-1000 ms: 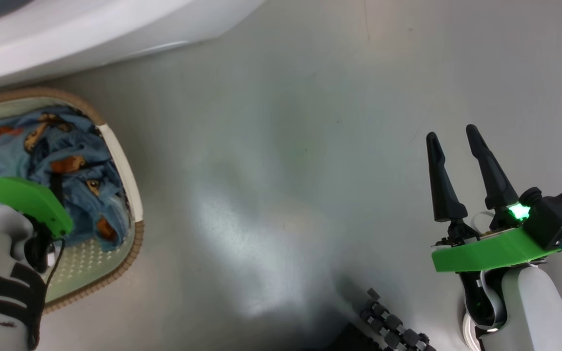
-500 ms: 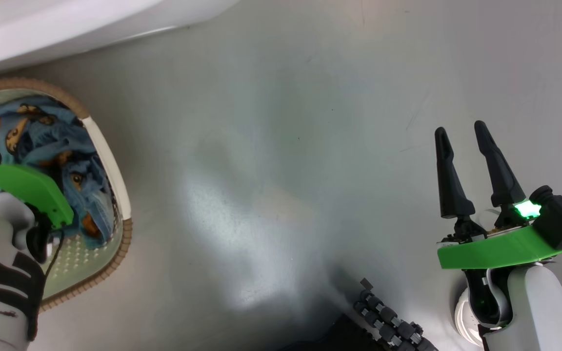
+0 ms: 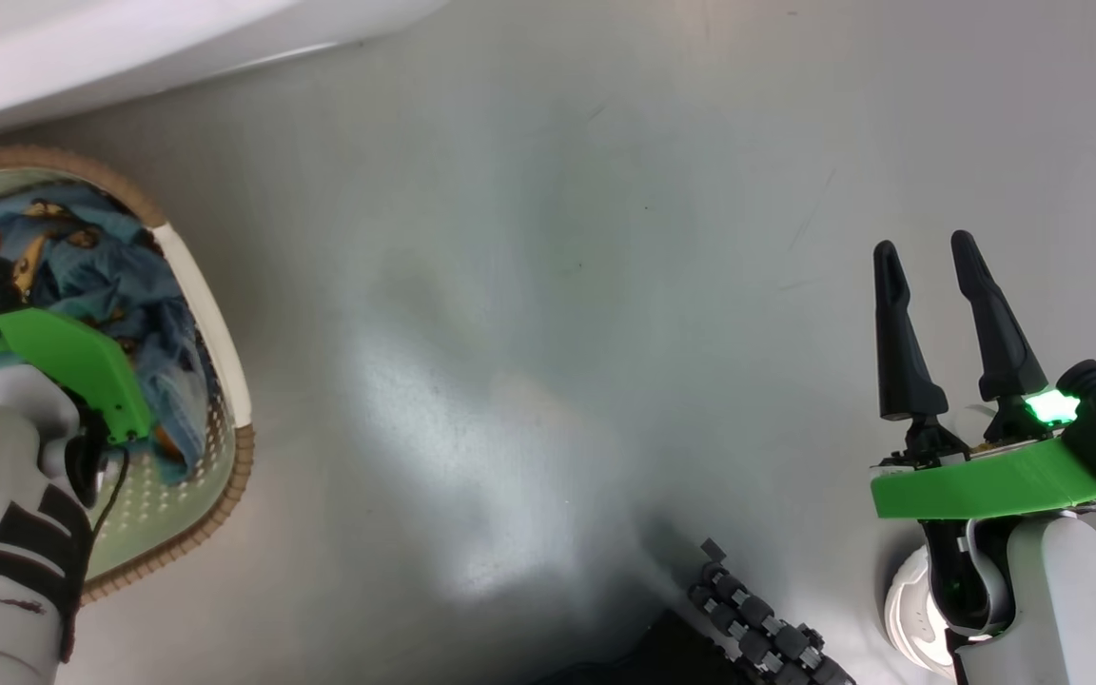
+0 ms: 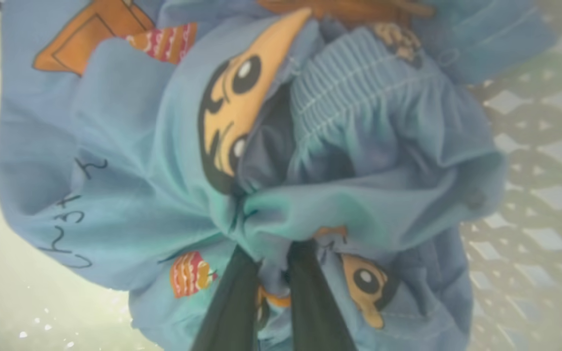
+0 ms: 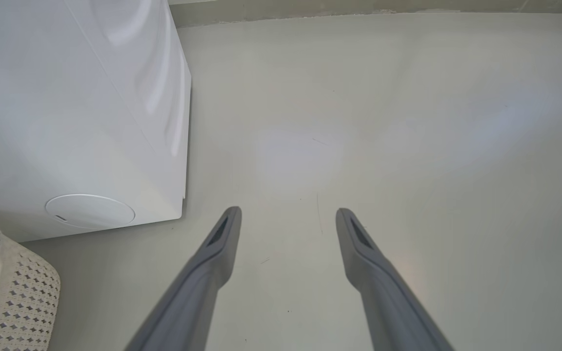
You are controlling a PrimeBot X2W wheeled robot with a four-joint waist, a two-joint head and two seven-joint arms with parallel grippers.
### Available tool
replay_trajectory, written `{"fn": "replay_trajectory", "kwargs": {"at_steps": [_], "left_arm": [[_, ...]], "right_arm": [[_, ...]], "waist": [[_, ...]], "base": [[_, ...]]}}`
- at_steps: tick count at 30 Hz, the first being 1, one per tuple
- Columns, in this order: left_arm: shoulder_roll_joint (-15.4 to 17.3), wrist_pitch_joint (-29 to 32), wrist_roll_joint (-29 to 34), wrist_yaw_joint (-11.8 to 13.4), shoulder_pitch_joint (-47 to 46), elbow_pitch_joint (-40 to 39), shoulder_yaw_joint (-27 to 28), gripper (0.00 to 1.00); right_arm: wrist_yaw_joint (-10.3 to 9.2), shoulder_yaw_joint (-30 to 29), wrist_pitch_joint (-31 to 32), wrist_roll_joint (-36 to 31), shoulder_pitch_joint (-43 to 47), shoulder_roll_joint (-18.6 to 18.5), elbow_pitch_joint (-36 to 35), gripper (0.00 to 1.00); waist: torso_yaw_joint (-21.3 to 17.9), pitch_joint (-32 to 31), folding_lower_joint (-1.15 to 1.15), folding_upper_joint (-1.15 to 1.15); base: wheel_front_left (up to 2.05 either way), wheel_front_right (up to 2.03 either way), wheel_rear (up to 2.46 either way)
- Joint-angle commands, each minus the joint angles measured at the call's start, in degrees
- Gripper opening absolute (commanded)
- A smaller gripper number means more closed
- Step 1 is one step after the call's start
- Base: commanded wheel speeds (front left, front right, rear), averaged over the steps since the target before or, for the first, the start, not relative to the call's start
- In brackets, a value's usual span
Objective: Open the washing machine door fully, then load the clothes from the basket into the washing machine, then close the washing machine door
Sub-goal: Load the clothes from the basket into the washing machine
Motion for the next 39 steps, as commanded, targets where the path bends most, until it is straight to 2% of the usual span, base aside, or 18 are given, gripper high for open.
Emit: {"fn": "replay_trajectory", "kwargs": {"at_steps": [1, 7, 14, 19, 26, 29, 39], "left_arm": [[1.45, 0.07, 0.55, 0.27, 1.16, -0.13, 0.62, 0.00], [0.37, -2.56, -0.63, 0.51, 2.47, -0.06, 1.21, 0.00], [-2.33, -8.62, -3.91, 0.28, 5.72, -0.03, 3.77, 0.00], [-5.40, -13.76, -6.03, -1.45, 8.99, -0.33, 5.16, 0.00], [-7.96, -15.89, -7.58, -3.12, 14.24, -2.84, 6.42, 0.00], [-8.52, -16.02, -7.86, -3.32, 17.18, -6.05, 7.41, 0.00], [-9.55, -16.06, -4.49, -1.08, 32.02, -23.78, 11.12, 0.00]], "right_arm": [[0.08, 0.37, -0.27, -0.21, 1.37, -0.70, -0.90, 1.00], [0.08, 0.15, -0.27, -0.60, 1.52, -0.70, -0.67, 1.00], [0.08, 0.18, -0.27, -1.96, 1.87, -0.70, -0.31, 1.00], [0.08, -0.07, -0.27, -3.95, 2.62, -0.70, 0.29, 1.00], [0.08, -0.96, -0.27, -6.14, 5.34, -0.70, 0.99, 1.00], [0.08, -1.51, -0.27, -6.81, 6.97, -0.70, 1.20, 1.00], [0.08, -1.61, -0.27, -8.11, 12.32, -0.73, 2.11, 1.00]], "waist": [[0.37, -0.31, -0.01, 0.00], [2.31, -2.70, -0.01, 0.00], [6.03, -7.86, -0.01, 0.00], [10.03, -14.17, -0.01, 0.00], [14.41, -22.60, -0.01, 0.00], [16.00, -26.15, -0.01, 0.00], [19.02, -37.05, -0.01, 0.00]], "base": [[0.00, 0.00, 0.00], [0.00, 0.00, 0.00], [0.00, 0.00, 0.00], [0.00, 0.00, 0.00], [0.00, 0.00, 0.00], [0.00, 0.00, 0.00], [0.00, 0.00, 0.00]]}}
